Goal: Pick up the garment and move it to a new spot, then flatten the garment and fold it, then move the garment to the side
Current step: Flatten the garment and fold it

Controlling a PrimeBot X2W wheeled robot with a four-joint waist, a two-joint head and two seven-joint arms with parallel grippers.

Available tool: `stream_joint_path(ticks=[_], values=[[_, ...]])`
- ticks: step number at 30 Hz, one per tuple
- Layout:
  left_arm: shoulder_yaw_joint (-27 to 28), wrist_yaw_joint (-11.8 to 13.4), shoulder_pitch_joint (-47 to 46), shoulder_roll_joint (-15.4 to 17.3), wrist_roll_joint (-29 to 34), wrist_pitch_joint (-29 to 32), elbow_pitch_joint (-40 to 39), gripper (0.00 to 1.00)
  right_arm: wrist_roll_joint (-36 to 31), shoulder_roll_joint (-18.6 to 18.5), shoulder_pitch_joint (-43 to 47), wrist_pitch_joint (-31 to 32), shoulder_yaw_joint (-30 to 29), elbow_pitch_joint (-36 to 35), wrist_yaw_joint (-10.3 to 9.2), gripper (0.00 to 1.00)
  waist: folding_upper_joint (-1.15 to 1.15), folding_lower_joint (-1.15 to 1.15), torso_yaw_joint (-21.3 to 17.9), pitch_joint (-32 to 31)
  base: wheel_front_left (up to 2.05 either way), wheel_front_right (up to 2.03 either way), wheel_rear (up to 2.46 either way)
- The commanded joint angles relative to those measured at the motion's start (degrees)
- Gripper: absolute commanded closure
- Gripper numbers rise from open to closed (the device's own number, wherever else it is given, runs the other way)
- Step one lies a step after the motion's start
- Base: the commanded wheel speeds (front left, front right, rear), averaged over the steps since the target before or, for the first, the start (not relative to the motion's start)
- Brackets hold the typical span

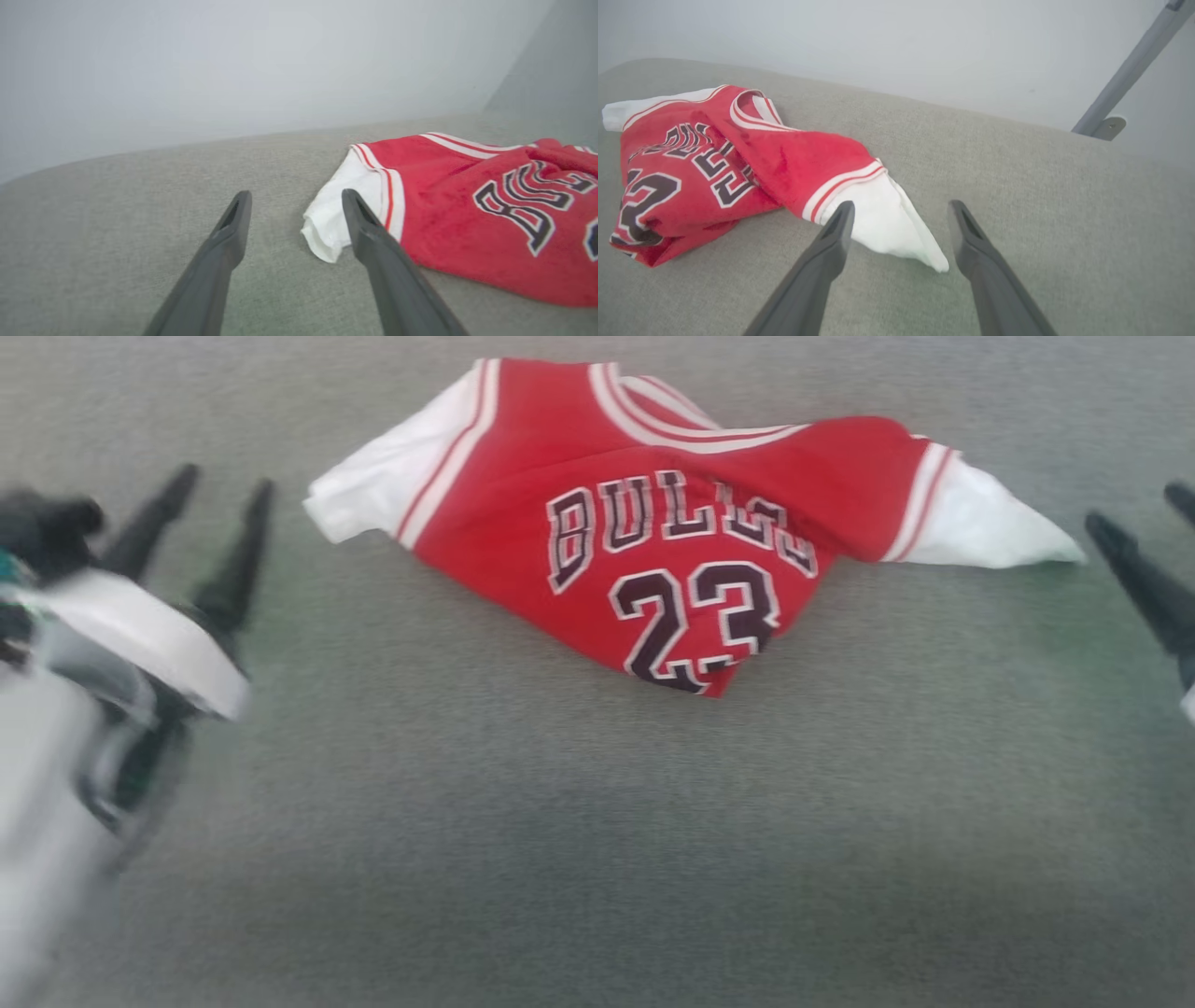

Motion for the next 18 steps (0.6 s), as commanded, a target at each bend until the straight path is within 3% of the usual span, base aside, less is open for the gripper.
stream_joint_path(ticks=[1, 7, 10, 14, 18], values=[[0.32, 1.83, 2.84, -1.28, 1.56, -3.3, -2.27, 0.0, -0.02, -0.59, -2.54, 1.0, 1.2, 0.37, 0.01, 0.0, 0.0, 0.0, 2.04, 0.39, 0.0, 0.0, 0.0], [4.86, 9.58, 11.24, -7.47, 11.47, -6.6, -16.06, 0.0, 1.75, -4.46, -13.97, 7.08, 9.82, 2.84, 0.0, 0.0, 0.0, 0.0, 7.44, 2.41, 0.0, 0.0, 0.0], [8.71, 11.31, 17.17, -11.84, 17.44, -6.51, -22.52, 0.0, 2.69, -6.8, -20.31, 11.1, 16.28, 4.4, 0.0, 0.0, 0.0, 0.0, 9.84, 3.67, 0.0, 0.0, 0.0], [13.37, 10.64, 22.59, -17.92, 22.66, -6.53, -27.68, 0.0, 4.47, -10.63, -27.7, 16.84, 24.85, 6.33, -0.01, 0.0, 0.0, 0.0, 12.91, 5.37, 0.0, 0.0, 0.0], [16.91, 7.96, 26.32, -22.93, 26.2, -6.53, -29.61, 0.0, 6.81, -13.88, -33.91, 21.25, 32.63, 7.18, 0.0, 0.0, 0.0, 0.0, 15.51, 7.0, 0.0, 0.0, 0.0]])
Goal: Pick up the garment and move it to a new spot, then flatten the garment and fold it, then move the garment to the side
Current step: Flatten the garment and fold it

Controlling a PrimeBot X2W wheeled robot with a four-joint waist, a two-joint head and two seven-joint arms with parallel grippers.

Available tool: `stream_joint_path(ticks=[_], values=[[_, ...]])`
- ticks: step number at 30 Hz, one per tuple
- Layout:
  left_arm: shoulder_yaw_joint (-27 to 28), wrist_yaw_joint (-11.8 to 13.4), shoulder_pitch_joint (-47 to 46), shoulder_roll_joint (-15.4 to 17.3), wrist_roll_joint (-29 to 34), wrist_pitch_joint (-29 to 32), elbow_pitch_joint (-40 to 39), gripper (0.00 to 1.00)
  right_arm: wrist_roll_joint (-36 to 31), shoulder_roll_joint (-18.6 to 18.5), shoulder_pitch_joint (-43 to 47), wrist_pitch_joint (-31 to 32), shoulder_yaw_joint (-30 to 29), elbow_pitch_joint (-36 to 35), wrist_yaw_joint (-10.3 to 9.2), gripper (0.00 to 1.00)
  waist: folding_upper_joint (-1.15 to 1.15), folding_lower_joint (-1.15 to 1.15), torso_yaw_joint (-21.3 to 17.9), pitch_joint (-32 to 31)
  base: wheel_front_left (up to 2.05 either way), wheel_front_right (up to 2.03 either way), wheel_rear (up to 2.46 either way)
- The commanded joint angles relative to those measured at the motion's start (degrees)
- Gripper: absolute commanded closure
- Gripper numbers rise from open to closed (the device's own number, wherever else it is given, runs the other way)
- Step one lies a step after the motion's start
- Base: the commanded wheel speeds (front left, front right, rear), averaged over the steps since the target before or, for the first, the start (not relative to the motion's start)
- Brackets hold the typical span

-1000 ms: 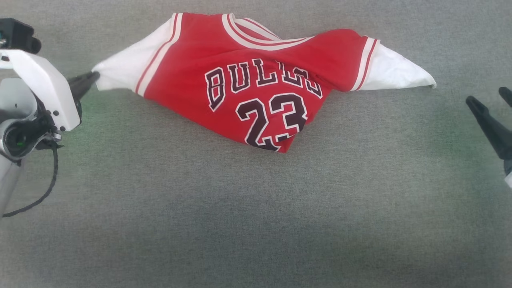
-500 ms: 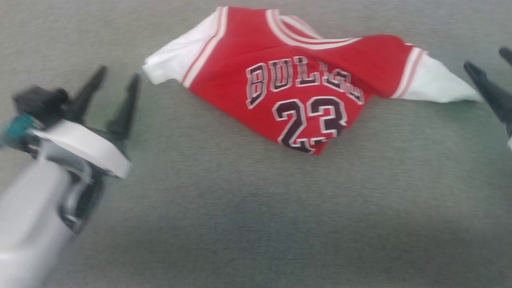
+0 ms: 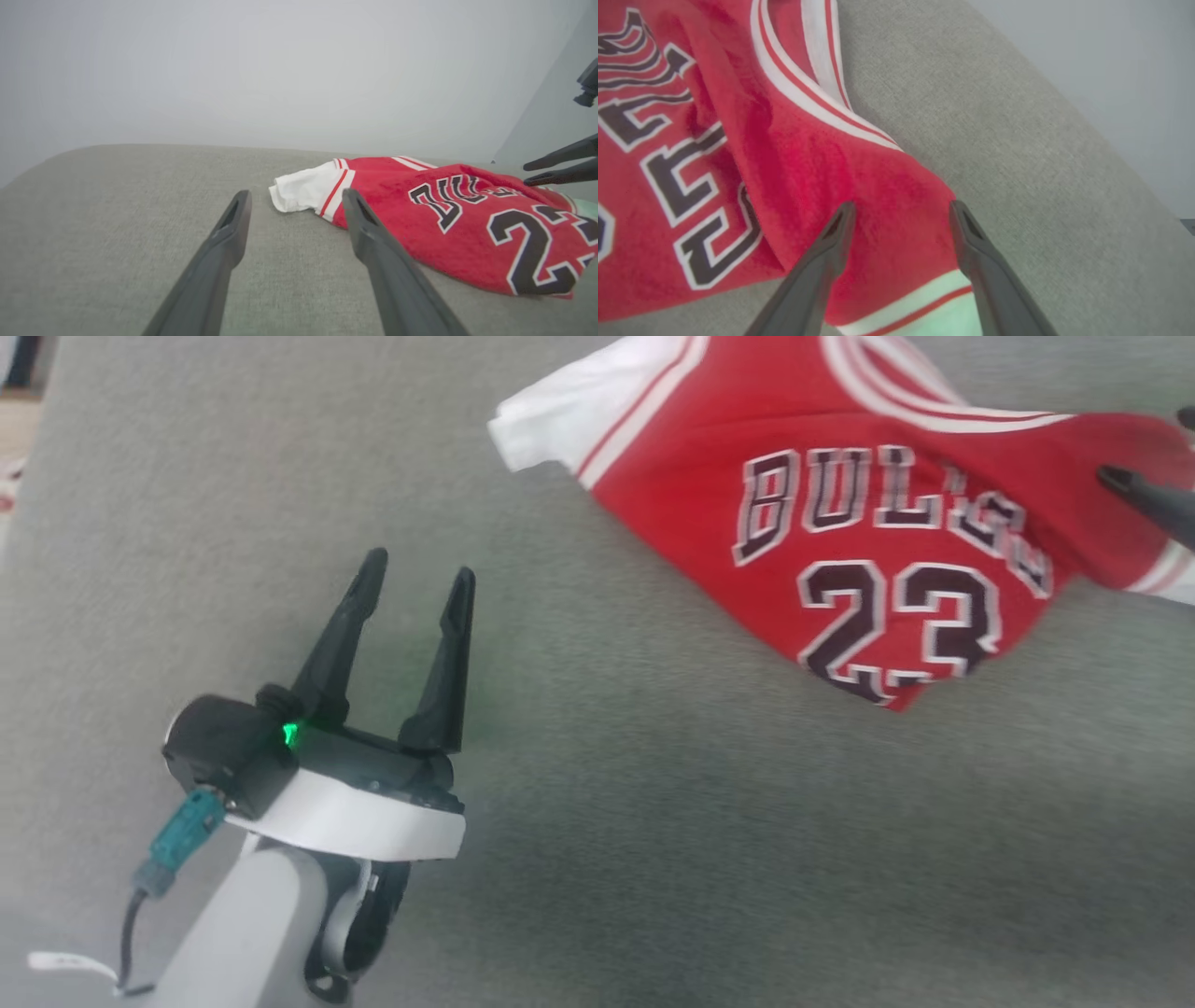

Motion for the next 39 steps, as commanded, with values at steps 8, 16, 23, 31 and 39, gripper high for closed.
stream_joint_path(ticks=[8, 16, 23, 31, 39], values=[[7.07, -6.86, 3.14, -7.44, 5.45, -0.21, 0.1, 0.0, 3.81, -4.26, -8.94, 7.74, 13.64, 1.42, 0.0, 0.0, 0.0, 0.0, 4.58, 4.01, 0.0, 0.0, 0.0], [10.2, -10.63, 3.37, -11.31, 8.06, -0.22, 2.07, 0.0, 6.7, -4.41, -13.59, 3.91, 19.01, 2.83, 0.0, 1.0, 0.0, 0.0, 4.15, 4.13, 0.0, 0.0, 0.0], [10.1, -11.87, 2.82, -12.97, 9.31, -0.22, 3.05, 0.0, 5.31, -3.91, -19.98, -5.12, 17.18, 6.2, -0.02, 1.0, 0.0, 0.0, 3.41, 4.57, 0.0, 0.0, 0.0], [8.96, -12.17, 1.47, -13.95, 8.8, -0.22, 3.78, 0.0, 0.73, 0.85, -25.92, -9.74, 14.42, 18.9, -0.02, 1.0, 0.0, 0.0, 4.13, 6.58, 0.0, 0.0, 0.0], [6.4, -12.18, -0.5, -14.43, 7.31, -0.22, 4.48, 0.0, -6.08, 8.82, -29.65, -12.89, 13.37, 34.22, -0.02, 1.0, 0.0, 0.0, 6.39, 8.65, 0.0, 0.0, 0.0]])
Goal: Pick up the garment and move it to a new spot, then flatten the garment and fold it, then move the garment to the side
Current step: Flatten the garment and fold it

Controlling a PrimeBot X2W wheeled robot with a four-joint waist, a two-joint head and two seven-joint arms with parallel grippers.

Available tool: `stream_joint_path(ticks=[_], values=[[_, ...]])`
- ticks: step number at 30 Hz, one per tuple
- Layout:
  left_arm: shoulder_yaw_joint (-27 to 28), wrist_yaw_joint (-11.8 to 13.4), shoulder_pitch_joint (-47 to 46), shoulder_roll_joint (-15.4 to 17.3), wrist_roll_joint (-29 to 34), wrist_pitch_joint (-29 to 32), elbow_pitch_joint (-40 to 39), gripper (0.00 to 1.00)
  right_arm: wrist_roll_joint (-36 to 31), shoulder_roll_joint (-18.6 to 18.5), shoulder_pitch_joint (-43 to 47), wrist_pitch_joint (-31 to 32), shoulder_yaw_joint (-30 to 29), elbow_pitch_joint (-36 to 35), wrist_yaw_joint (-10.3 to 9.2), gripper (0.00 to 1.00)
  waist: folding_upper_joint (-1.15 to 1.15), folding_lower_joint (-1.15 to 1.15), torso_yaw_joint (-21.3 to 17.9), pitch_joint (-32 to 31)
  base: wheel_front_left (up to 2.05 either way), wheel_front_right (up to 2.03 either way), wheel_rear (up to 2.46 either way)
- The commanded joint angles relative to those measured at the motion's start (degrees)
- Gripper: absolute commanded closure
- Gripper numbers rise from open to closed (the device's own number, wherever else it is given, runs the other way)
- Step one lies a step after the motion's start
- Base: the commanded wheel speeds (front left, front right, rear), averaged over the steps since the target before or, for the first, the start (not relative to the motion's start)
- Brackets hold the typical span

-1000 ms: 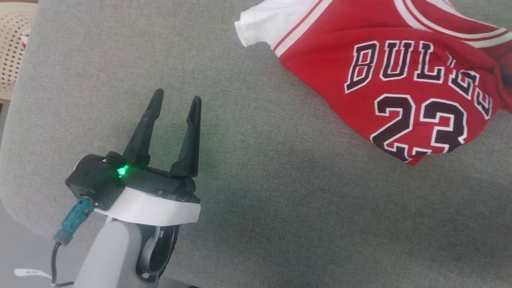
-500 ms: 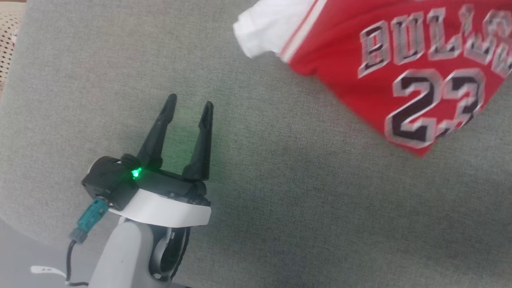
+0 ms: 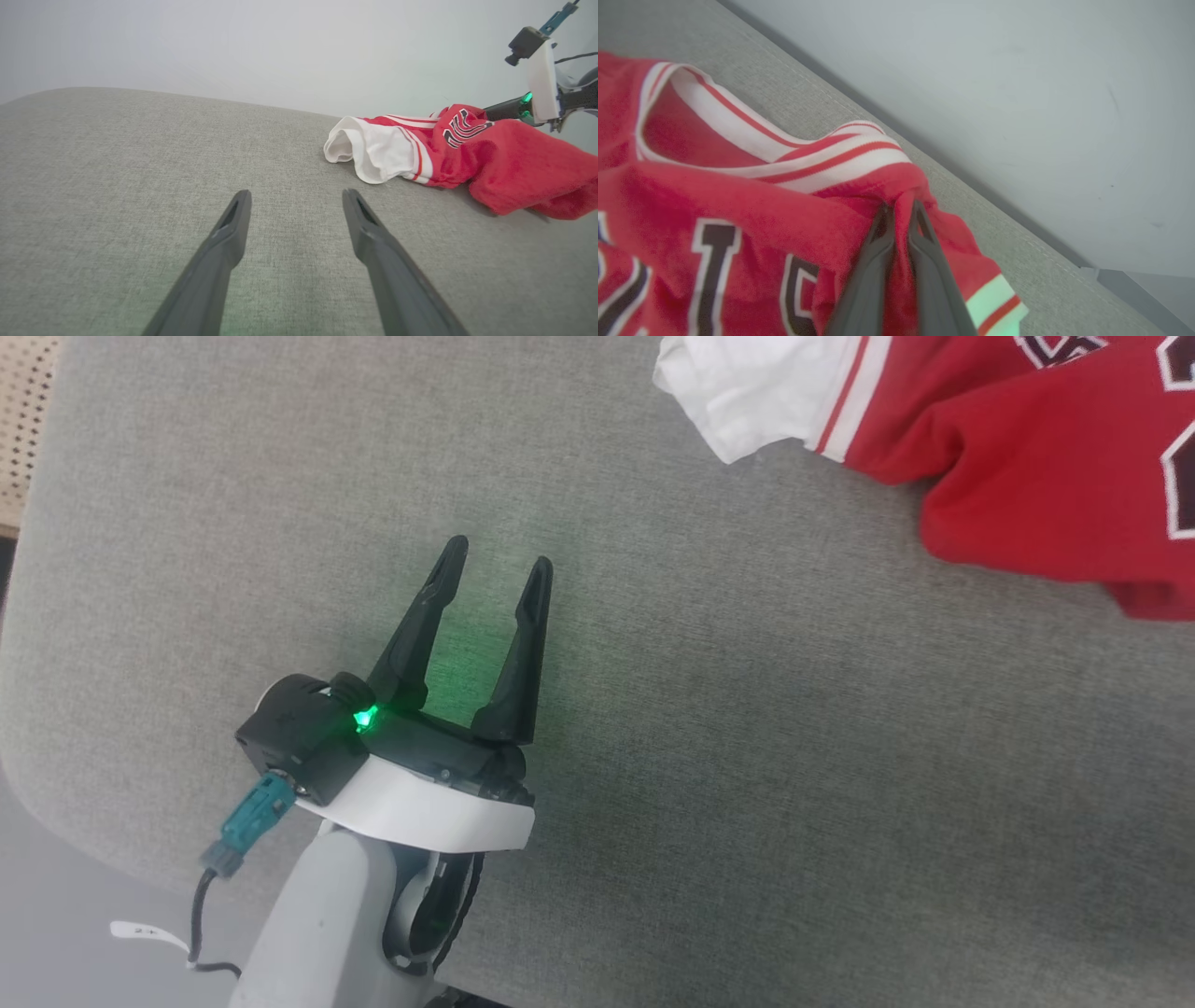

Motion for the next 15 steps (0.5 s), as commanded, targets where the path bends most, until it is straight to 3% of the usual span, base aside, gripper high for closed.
stream_joint_path(ticks=[1, 2, 4, 5, 6, 11, 15], values=[[0.01, -0.09, -0.63, -0.22, -0.66, -0.23, -0.01, 0.0, -1.37, 0.62, -0.92, -1.09, 0.24, 1.5, -0.06, 1.0, 0.0, 0.0, 0.41, 0.34, 0.0, 0.0, 0.0], [0.0, -0.1, -0.65, -0.21, -0.73, -0.23, 0.0, 0.0, -1.89, 1.46, -1.1, -1.69, 0.43, 2.74, -0.06, 0.84, 0.0, 0.0, 0.45, 0.42, 0.0, 0.0, 0.0], [0.29, -0.1, -0.66, -0.14, -0.73, -0.23, 0.0, 0.0, -2.23, 2.95, -1.18, -2.88, 0.8, 4.13, -0.05, 0.36, 0.0, 0.0, 0.21, 0.38, 0.0, 0.0, 0.0], [0.29, -0.1, -0.66, -0.14, -0.73, -0.23, 0.0, 0.0, -2.23, 2.95, -1.18, -2.88, 0.8, 4.13, -0.05, 0.36, 0.0, 0.0, 0.21, 0.38, 0.0, 0.0, 0.0], [0.52, -0.1, -0.53, 0.01, -0.64, -0.23, 0.09, 0.0, -2.11, 3.35, -1.26, -3.49, 0.92, 4.53, -0.05, 0.0, 0.0, 0.0, -0.07, 0.23, 0.0, 0.0, 0.0], [1.45, -0.1, 0.05, 0.57, -0.08, -0.23, 0.06, 0.0, -0.64, 2.42, -0.43, -7.22, 2.58, 2.47, -0.05, 0.0, 0.0, 0.0, -2.44, -1.51, 0.0, 0.0, 0.0], [1.99, -0.11, 0.77, 1.23, 0.4, -0.23, 0.09, 0.0, 1.75, -1.58, 1.38, -9.15, 4.63, -2.94, -0.05, 0.0, 0.0, 0.0, -5.15, -3.35, 0.0, 0.0, 0.0]])
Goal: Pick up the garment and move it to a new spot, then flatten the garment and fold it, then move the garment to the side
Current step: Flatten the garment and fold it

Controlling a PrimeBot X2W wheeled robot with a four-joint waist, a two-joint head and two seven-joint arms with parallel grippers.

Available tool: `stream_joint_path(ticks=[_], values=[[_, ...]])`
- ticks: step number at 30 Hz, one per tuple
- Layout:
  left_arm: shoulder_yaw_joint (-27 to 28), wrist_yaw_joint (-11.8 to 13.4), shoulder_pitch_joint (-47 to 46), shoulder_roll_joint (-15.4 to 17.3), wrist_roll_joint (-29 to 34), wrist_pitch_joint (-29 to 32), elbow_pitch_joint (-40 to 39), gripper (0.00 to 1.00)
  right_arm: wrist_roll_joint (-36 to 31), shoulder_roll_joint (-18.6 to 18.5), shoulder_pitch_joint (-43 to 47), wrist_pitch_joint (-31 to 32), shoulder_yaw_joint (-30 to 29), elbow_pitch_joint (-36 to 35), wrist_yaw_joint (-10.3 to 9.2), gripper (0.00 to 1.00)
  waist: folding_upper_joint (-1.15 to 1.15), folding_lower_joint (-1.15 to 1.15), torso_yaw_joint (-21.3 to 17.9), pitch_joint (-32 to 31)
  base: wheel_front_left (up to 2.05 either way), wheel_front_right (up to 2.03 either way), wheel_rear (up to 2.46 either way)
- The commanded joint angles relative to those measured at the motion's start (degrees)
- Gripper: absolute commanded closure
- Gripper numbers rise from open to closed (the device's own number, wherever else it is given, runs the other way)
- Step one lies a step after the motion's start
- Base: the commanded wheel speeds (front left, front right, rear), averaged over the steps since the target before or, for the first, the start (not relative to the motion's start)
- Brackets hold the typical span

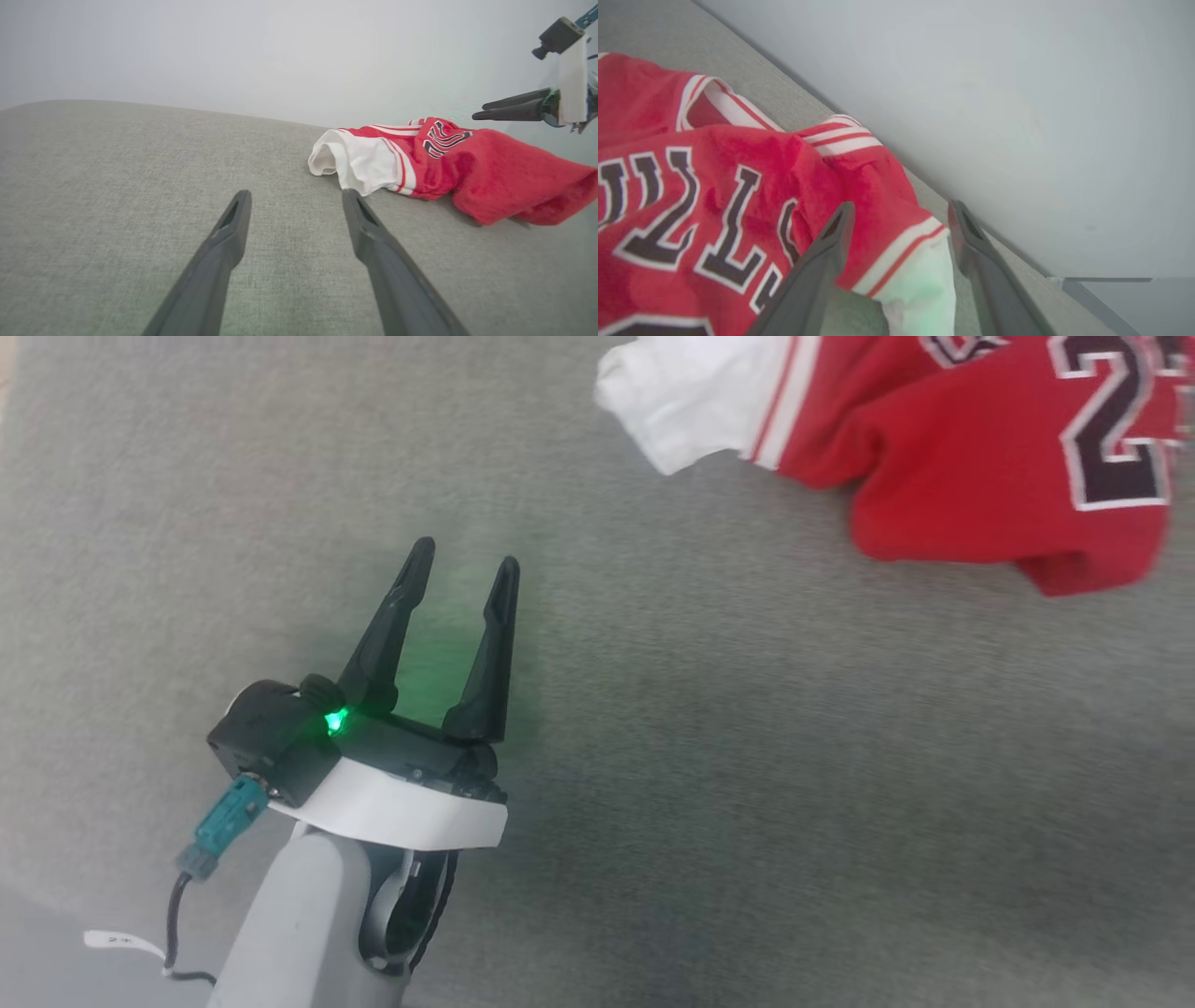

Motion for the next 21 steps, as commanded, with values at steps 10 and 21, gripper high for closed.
stream_joint_path(ticks=[10, 21], values=[[0.45, -0.11, 1.41, 1.14, 0.76, -0.21, 0.18, 0.0, 10.88, -15.67, 8.05, 3.04, 6.11, -23.56, -0.03, 0.0, 0.0, 0.0, -5.89, -3.85, 0.0, 0.0, 0.0], [-4.41, -0.11, -2.27, 9.82, 2.03, 1.1, -0.27, 0.0, 13.56, -17.13, 24.58, -18.7, 0.05, -28.32, -0.03, 0.0, 0.0, 0.0, -9.4, -11.09, 0.0, 0.0, 0.0]])
